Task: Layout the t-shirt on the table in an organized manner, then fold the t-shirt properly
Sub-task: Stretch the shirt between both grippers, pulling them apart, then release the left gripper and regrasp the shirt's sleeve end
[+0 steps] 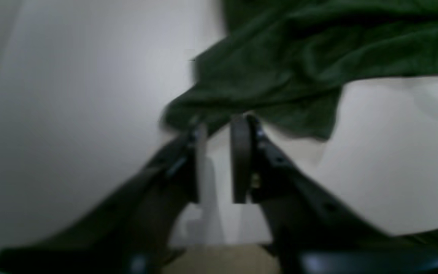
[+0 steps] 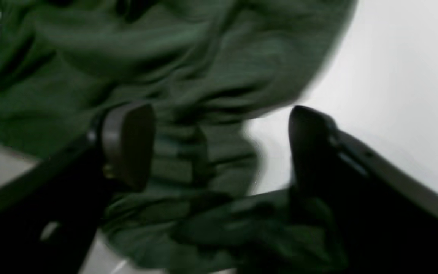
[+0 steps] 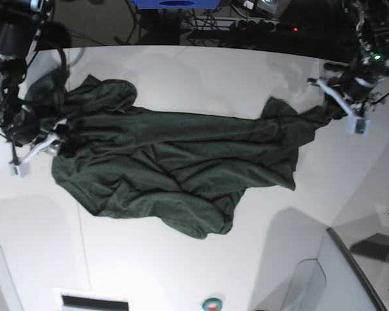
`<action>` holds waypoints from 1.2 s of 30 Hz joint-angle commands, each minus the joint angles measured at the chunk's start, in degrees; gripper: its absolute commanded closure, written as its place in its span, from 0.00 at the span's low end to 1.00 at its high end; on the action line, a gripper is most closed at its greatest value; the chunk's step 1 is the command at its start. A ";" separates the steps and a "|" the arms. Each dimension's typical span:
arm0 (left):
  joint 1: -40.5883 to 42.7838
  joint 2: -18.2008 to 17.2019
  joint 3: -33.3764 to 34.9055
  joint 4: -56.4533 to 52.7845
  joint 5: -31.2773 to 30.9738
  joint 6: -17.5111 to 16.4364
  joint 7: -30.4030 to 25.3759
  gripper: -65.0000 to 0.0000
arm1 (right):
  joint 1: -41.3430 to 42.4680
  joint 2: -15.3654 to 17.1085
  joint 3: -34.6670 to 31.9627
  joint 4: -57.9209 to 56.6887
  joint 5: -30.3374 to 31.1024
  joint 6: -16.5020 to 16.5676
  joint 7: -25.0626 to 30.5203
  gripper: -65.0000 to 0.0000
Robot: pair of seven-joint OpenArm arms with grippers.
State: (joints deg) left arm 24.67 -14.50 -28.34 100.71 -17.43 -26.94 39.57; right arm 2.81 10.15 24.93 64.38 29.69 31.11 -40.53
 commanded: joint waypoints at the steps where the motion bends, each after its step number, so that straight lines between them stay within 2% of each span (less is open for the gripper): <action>1: 1.31 -0.31 -1.86 1.14 -1.34 -1.41 -1.02 0.76 | 1.72 0.88 0.35 -0.95 0.94 0.75 1.02 0.33; 5: 4.30 0.39 -6.61 0.70 -2.04 -8.27 -1.02 0.75 | 4.27 0.97 0.35 -6.31 0.94 0.84 1.02 0.34; 9: 5.36 2.94 -11.71 -1.58 -1.95 -12.93 -1.02 0.75 | 4.80 0.44 0.17 -6.75 1.21 0.84 1.02 0.34; 12: 5.36 4.26 -14.17 -4.84 -1.95 -13.06 -1.02 0.74 | 5.15 -0.44 0.17 -6.84 1.21 0.84 1.02 0.34; 18: 5.09 5.05 -14.26 -8.35 -2.04 -13.06 -1.02 0.74 | 5.41 -0.44 0.26 -6.93 1.30 0.84 1.02 0.36; 20: 4.83 5.67 -13.99 -8.35 -2.04 -13.06 -1.02 0.74 | 5.59 -0.61 0.26 -7.02 1.30 0.84 1.02 0.47; 22: 3.95 6.72 -14.08 -8.09 -2.04 -13.06 -1.02 0.74 | 6.47 -0.61 0.17 -7.98 1.30 0.84 0.93 0.68; 24: 2.72 7.51 -14.08 -8.35 -1.95 -13.06 -1.02 0.74 | 6.73 -0.61 0.26 -8.69 1.30 0.84 0.58 0.95; 25: 2.54 7.51 -14.08 -8.35 -1.87 -13.06 -1.02 0.74 | 6.73 -0.53 0.26 -8.69 1.30 0.93 0.49 1.00; 27: 2.02 7.78 -13.99 -8.35 -2.04 -13.06 -1.02 0.74 | 6.47 -0.35 0.26 -8.34 1.30 0.93 0.49 0.96; 30: 0.08 8.74 -13.99 -8.44 -1.60 -13.06 -0.93 0.74 | 6.38 0.53 0.35 -8.34 1.30 1.02 0.49 1.00; 36: -4.67 8.48 -14.43 -14.95 -2.04 -13.06 -0.76 0.74 | 5.59 1.23 0.35 -8.34 1.30 3.83 0.40 1.00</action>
State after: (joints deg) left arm 19.55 -5.15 -42.30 85.17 -18.68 -39.48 39.46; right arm 7.64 10.57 25.15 55.05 30.02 33.91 -40.75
